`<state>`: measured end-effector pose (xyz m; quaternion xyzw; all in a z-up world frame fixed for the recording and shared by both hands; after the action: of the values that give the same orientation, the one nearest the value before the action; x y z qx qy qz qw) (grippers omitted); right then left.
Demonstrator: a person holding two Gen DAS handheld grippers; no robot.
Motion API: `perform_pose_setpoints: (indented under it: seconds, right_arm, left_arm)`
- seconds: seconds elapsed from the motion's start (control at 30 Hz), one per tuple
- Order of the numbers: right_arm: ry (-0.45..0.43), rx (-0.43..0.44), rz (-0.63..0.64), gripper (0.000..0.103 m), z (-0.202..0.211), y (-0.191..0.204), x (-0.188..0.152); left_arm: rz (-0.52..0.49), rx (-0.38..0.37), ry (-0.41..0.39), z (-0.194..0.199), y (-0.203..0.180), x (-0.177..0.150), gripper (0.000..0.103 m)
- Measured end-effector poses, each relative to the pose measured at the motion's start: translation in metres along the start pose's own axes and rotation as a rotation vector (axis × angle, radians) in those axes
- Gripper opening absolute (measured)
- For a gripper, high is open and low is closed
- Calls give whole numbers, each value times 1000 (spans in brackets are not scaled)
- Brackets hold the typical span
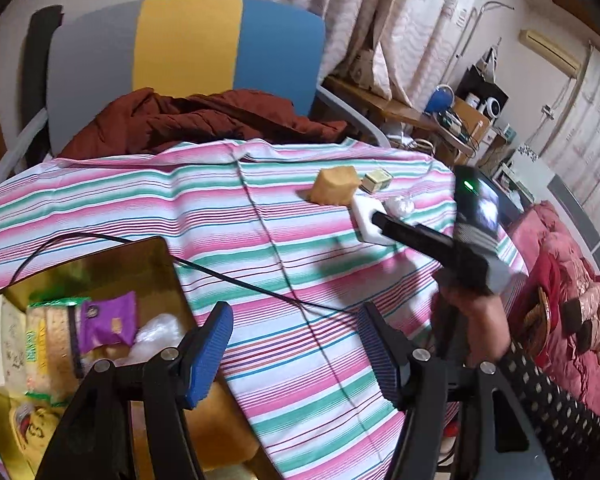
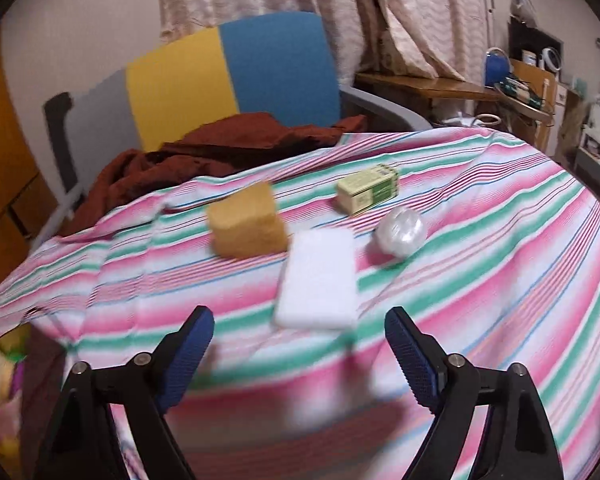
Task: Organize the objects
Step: 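Move the right gripper to the white foam block and grasp it, then grasp a yellow sponge with the left gripper while the right gripper lifts the foam block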
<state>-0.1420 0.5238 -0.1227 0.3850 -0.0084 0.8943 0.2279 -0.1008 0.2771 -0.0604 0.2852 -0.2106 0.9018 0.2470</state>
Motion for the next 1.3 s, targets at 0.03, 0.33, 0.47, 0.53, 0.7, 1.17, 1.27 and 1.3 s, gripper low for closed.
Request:
perform_pose_setpoints:
  seconds: [0.03,0.33,0.47,0.53,0.7,1.17,1.27,1.3]
  right_arm:
    - [11,1,-2,83,-8,-1,4]
    - [104,2,19,59,-60,-8,-1]
    - [90,37,-9,58,-45,-13,-7]
    - [75,54,-14,57,-34,-14,-13]
    - [-2,36,24,57,-14,-10,-17]
    - [-208,-43,-184,57,21,-56,-10]
    - [-225,-46,-181,57,23,-54,-10]
    - [-224,-47,-177,57,22,-52,-9]
  left_arm:
    - [-5,7,6,-3,-2,1,66]
    - [-98,28,36,-40,-27,40,71]
    - [-108,32,59,-72,-33,62,71]
    - [-125,43,59,-90,-36,74,72]
    - [-198,56,87,-143,-54,97,74]
    - [-172,105,108,-230,-76,133,80]
    - [-188,118,126,-245,-79,135,82]
    - [-205,133,122,-249,-78,137,82]
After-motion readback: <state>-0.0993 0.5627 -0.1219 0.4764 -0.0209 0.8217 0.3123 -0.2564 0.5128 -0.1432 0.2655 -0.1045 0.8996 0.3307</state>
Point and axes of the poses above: each gripper's, at about its wrist camera, not at the fingertips, and z roughly against the way its jaws point, y to its left, x to its top, the point moved 10 cm from there along -z, roughly the way its jaws point, and after that the axes turned 1 degree about -z, right-handed, at the moved point
